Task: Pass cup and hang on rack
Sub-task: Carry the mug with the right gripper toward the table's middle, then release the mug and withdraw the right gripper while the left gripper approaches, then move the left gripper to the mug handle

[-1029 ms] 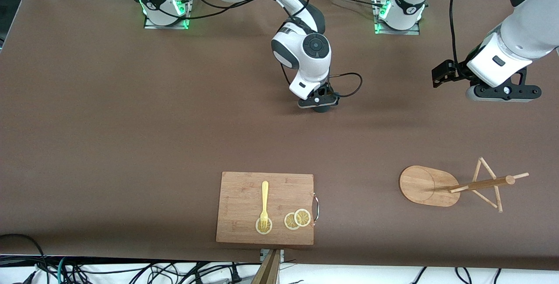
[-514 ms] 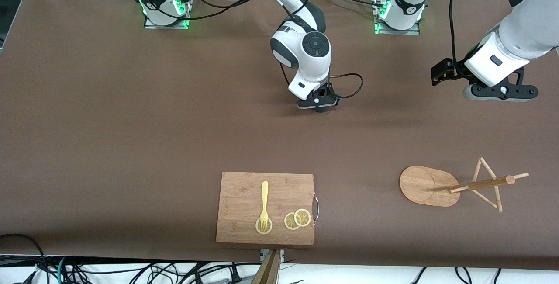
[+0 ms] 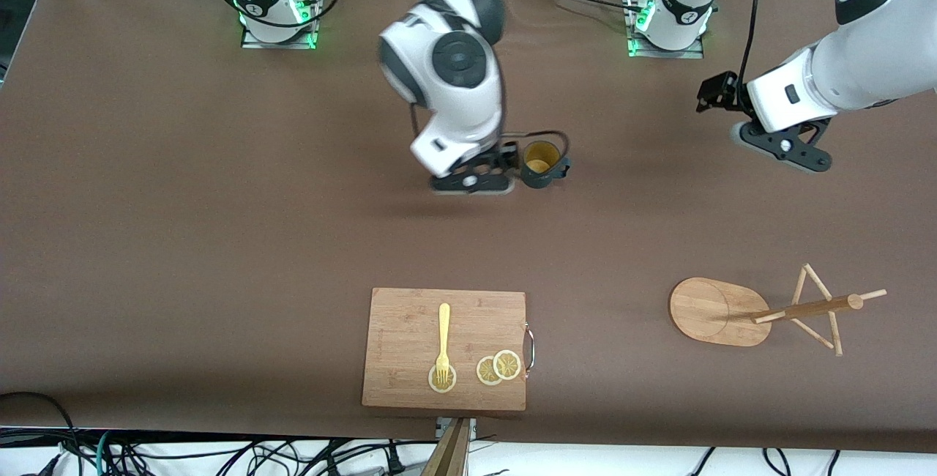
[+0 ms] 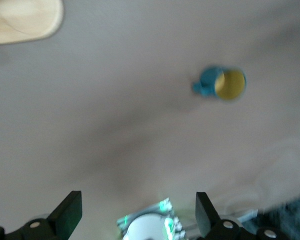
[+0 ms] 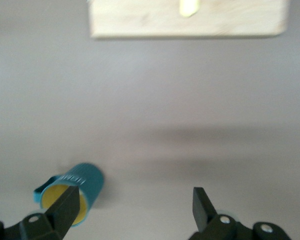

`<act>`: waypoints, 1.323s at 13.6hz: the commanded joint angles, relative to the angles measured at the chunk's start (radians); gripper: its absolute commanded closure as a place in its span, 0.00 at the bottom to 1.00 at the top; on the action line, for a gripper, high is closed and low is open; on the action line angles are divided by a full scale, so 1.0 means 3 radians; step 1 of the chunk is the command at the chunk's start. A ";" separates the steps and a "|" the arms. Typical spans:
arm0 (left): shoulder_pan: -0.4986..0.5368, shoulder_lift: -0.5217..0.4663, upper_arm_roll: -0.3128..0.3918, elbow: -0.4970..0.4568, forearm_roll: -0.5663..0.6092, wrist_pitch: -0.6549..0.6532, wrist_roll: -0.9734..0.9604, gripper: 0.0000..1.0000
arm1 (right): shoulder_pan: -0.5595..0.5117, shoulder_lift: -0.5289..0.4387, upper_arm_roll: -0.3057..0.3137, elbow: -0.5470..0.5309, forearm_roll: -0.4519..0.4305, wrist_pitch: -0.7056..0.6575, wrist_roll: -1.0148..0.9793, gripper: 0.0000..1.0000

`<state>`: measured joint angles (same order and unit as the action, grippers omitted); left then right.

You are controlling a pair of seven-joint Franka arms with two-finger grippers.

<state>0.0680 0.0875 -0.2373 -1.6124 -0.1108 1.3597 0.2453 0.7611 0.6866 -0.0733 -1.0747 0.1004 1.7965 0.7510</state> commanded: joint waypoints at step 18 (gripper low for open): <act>0.0663 0.0127 -0.0057 -0.2295 -0.2355 0.1490 0.4570 0.00 | -0.1687 -0.1890 -0.0432 -0.1577 -0.0079 -0.0814 -0.2283 0.00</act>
<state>0.2571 0.1147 -0.2336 -2.2587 -0.7458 1.7528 1.4912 0.3324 0.1402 -0.2590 -1.5233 0.0914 1.5506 0.1160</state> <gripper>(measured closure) 0.000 0.000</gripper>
